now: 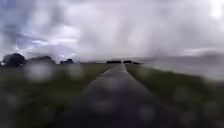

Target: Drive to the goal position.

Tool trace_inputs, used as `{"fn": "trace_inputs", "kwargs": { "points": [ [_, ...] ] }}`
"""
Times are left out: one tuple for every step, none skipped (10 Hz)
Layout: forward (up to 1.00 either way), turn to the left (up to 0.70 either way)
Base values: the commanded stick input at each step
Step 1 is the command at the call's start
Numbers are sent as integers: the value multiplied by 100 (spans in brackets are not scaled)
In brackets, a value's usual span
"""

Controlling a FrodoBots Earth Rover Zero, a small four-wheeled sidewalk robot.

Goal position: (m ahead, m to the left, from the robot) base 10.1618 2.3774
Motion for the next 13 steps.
{"fn": "trace_inputs", "kwargs": {
  "points": [
    [70, 0],
    [70, 0],
    [70, 0],
    [70, 0],
    [70, 0],
    [70, 0],
    [70, 0],
    [70, 0],
    [70, 0],
    [70, 0],
    [70, 0],
    [70, 0],
    [70, 0]
  ]
}}
